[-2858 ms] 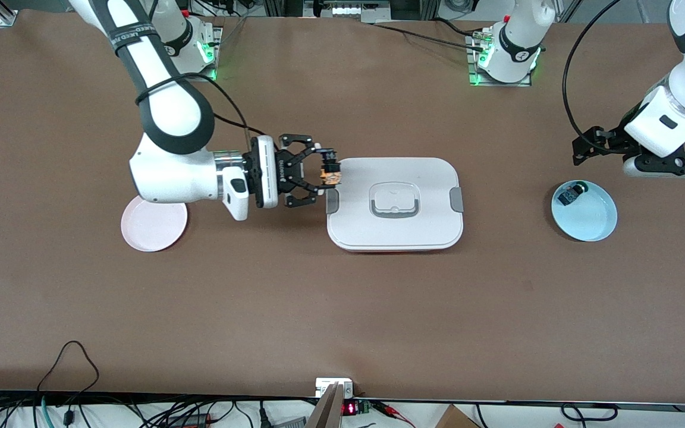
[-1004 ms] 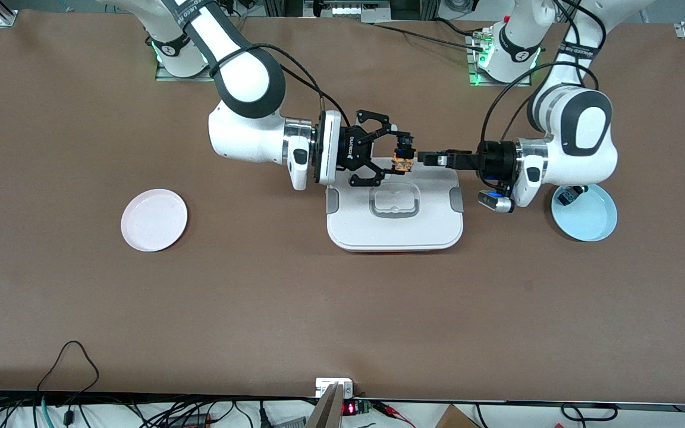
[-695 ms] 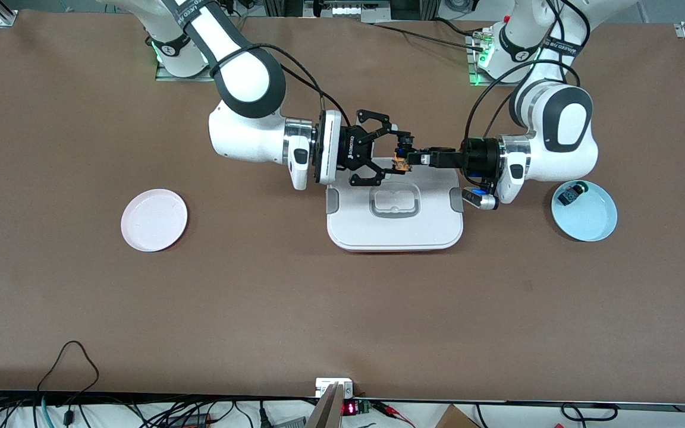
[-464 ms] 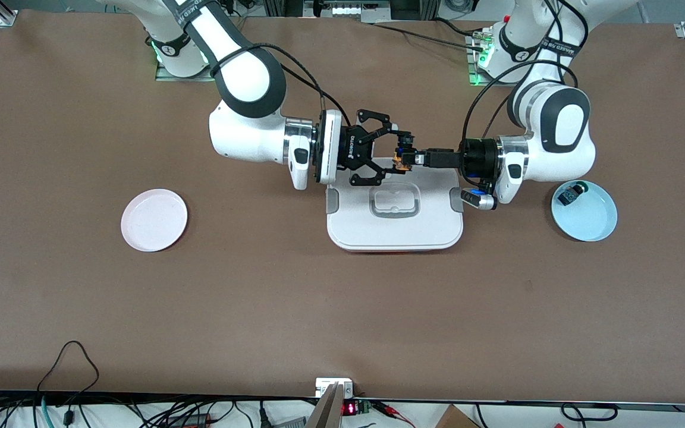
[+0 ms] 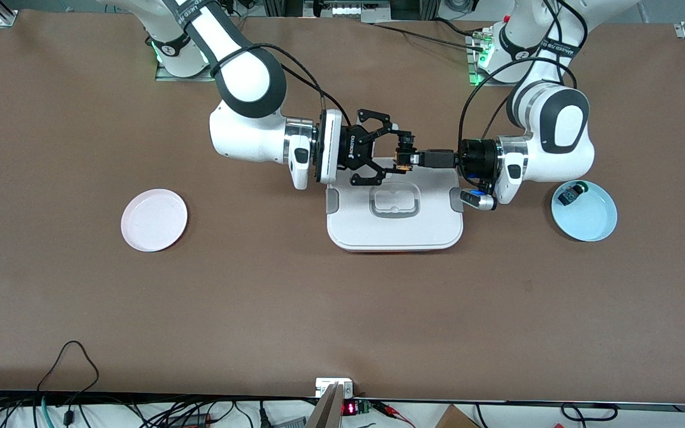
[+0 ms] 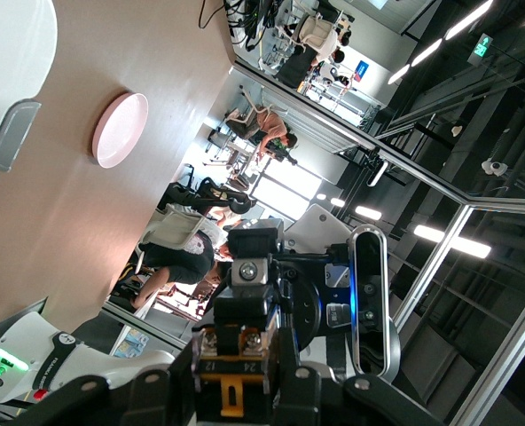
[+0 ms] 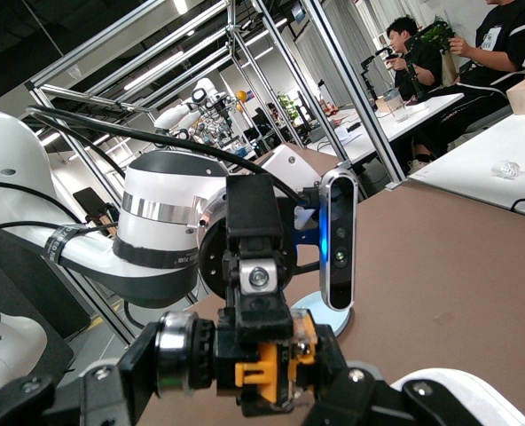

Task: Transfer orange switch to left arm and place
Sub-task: 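Close the left gripper on the switch and open the right gripper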

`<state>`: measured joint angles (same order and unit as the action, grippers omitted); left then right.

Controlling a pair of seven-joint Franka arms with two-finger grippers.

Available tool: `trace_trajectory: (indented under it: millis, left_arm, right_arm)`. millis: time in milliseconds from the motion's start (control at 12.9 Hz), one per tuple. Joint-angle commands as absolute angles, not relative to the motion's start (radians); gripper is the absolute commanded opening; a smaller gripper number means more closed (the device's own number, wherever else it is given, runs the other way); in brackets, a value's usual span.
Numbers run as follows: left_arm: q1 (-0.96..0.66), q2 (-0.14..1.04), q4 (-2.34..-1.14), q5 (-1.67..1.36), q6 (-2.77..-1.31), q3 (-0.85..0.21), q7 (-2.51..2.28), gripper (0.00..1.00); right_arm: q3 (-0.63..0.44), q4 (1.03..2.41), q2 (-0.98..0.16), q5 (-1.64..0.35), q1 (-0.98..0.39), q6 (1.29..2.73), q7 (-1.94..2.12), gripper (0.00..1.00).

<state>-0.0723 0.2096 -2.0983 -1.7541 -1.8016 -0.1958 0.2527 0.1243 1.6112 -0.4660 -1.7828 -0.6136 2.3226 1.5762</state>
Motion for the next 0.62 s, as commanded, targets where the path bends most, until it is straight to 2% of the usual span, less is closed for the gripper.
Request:
trace_trajectory:
  millis: [0, 77, 232, 541]
  left_arm:
    - [-0.072, 0.213, -2.1, -1.776, -1.802, -0.199, 0.282, 0.23]
    - [-0.072, 0.213, -2.097, -1.775, -1.802, -0.199, 0.282, 0.23]
    - [-0.072, 0.213, -2.095, -1.773, -1.802, -0.199, 0.282, 0.22]
    - [-0.072, 0.215, -2.086, -1.76, -1.802, -0.199, 0.282, 0.21]
  right_arm:
    - [0.12, 1.588, -0.482, -1.801, -0.629, 2.333, 1.604, 0.31]
    - [0.118, 1.588, -0.482, -1.801, -0.627, 2.333, 1.608, 0.44]
    - [0.118, 1.588, -0.482, -1.796, -0.623, 2.33, 1.612, 1.0]
    - [0.115, 1.586, -0.482, -1.792, -0.611, 2.324, 1.6, 1.0]
